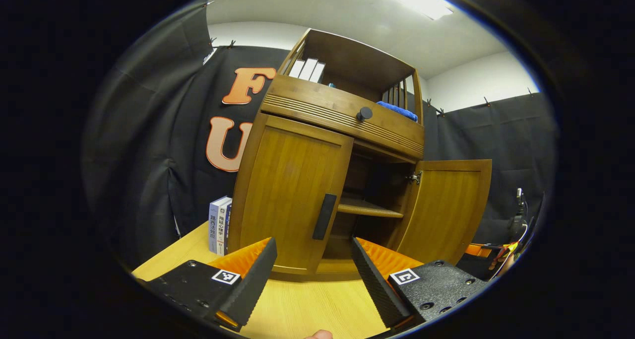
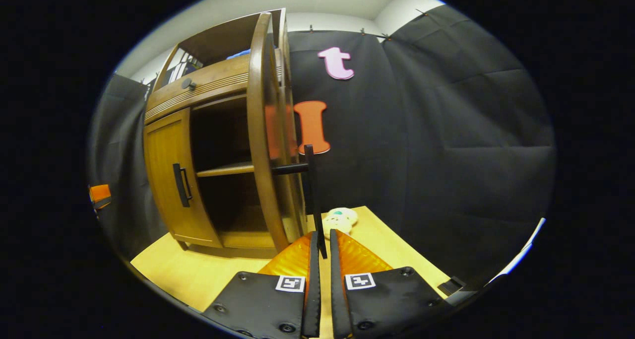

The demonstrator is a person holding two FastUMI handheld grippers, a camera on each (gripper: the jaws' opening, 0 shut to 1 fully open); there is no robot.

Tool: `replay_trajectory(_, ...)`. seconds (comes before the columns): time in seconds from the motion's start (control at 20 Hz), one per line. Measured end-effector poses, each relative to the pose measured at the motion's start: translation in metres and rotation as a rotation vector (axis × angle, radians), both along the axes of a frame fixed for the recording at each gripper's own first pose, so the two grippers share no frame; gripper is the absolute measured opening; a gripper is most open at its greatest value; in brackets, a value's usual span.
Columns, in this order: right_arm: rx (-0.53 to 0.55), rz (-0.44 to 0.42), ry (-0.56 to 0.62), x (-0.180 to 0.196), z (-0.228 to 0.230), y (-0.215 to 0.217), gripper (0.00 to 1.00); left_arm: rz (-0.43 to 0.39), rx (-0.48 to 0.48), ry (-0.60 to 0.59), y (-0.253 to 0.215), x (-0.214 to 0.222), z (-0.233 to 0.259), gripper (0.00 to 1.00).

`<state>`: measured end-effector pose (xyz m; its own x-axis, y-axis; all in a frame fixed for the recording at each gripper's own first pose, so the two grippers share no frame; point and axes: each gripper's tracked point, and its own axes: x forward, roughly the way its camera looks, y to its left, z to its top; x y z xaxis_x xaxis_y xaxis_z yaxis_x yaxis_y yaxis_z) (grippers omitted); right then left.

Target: Open the right door of the double-door shoe cabinet with the right hand, and open the left door with the left hand.

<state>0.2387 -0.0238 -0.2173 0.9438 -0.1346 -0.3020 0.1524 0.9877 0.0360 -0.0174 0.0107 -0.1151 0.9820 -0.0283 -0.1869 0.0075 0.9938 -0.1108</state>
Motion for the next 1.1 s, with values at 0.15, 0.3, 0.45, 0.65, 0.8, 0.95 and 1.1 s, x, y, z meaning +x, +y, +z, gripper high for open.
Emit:
replay_trajectory(0.15, 0.029, -0.04, -0.018, -0.001, 0.004, 0.001, 0.17, -0.01, 0.011, 0.008, 0.0, 0.003, -0.002, 0.95)
replay_trajectory(0.3, 0.006, -0.062, -0.022, -0.005, 0.01, -0.004, 0.17, -0.021, 0.022, 0.009, -0.003, 0.006, -0.001, 0.95)
replay_trajectory(0.45, -0.026, -0.075, -0.057, -0.008, 0.021, -0.003, 0.16, -0.031, 0.024, 0.022, -0.007, 0.009, -0.003, 0.95)
replay_trajectory(0.65, -0.058, -0.045, -0.12, -0.001, 0.036, 0.009, 0.17, -0.058, 0.027, 0.016, -0.016, 0.017, 0.001, 0.95)
replay_trajectory(0.8, -0.024, 0.004, -0.138, 0.002, 0.042, 0.031, 0.27, -0.059, 0.053, -0.003, -0.019, 0.027, 0.009, 0.94)
replay_trajectory(0.95, -0.023, 0.033, -0.167, 0.005, 0.047, 0.043, 0.28, -0.059, 0.062, -0.041, -0.023, 0.038, 0.023, 0.95)
replay_trajectory(1.1, -0.036, 0.05, -0.17, 0.005, 0.047, 0.05, 0.28, -0.06, 0.052, -0.056, -0.027, 0.05, 0.029, 0.92)
